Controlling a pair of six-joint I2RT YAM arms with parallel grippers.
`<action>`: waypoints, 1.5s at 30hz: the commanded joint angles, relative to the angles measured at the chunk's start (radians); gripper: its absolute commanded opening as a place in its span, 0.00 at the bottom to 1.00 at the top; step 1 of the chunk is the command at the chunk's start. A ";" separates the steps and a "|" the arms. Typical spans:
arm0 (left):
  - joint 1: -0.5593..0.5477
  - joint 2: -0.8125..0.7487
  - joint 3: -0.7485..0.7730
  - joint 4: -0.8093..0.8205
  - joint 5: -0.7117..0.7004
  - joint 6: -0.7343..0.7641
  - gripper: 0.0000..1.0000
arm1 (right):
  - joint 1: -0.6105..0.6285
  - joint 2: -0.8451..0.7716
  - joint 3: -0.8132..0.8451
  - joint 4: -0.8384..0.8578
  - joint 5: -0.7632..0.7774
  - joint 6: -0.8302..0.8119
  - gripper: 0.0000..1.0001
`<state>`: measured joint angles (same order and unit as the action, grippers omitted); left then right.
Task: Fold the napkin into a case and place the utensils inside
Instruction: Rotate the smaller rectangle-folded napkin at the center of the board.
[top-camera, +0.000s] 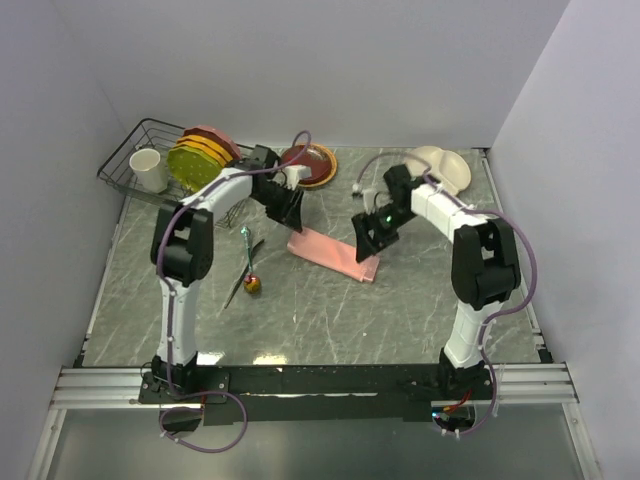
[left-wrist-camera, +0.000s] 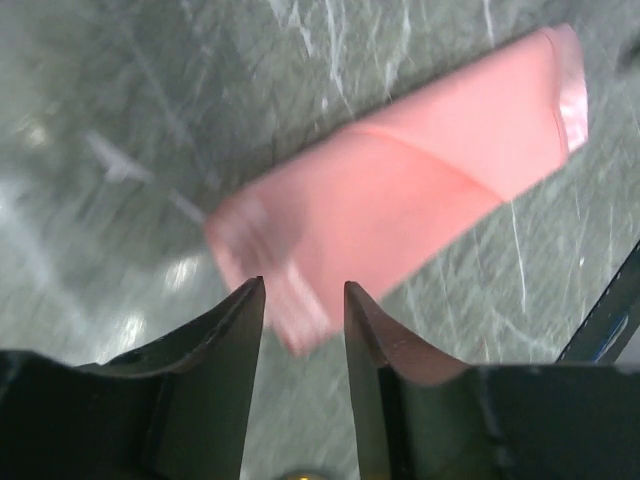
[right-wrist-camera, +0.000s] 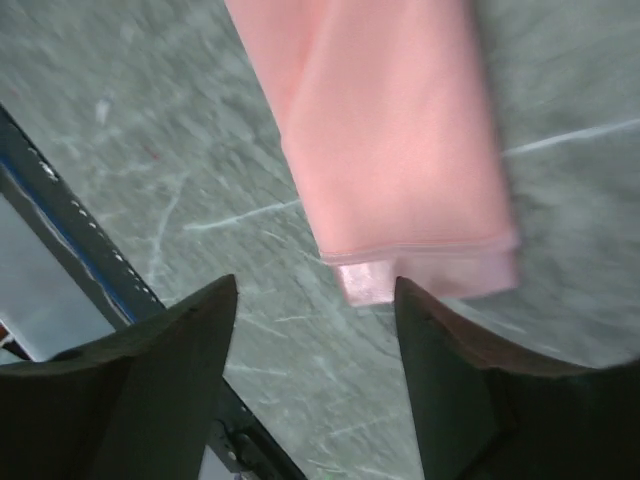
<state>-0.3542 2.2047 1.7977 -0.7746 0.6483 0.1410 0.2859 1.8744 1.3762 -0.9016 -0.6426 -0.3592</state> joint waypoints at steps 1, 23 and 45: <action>0.018 -0.197 -0.090 -0.034 -0.010 0.110 0.45 | -0.073 0.005 0.167 -0.091 -0.043 -0.075 0.85; -0.081 -0.001 -0.055 -0.018 -0.138 0.069 0.45 | -0.044 0.103 -0.038 -0.065 -0.134 -0.181 1.00; -0.043 0.063 0.212 0.007 -0.042 0.072 0.49 | 0.024 0.019 -0.112 -0.243 -0.339 -0.343 1.00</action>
<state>-0.4038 2.2787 1.9316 -0.7963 0.5739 0.1970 0.3805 1.9690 1.2400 -1.0901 -0.9539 -0.6579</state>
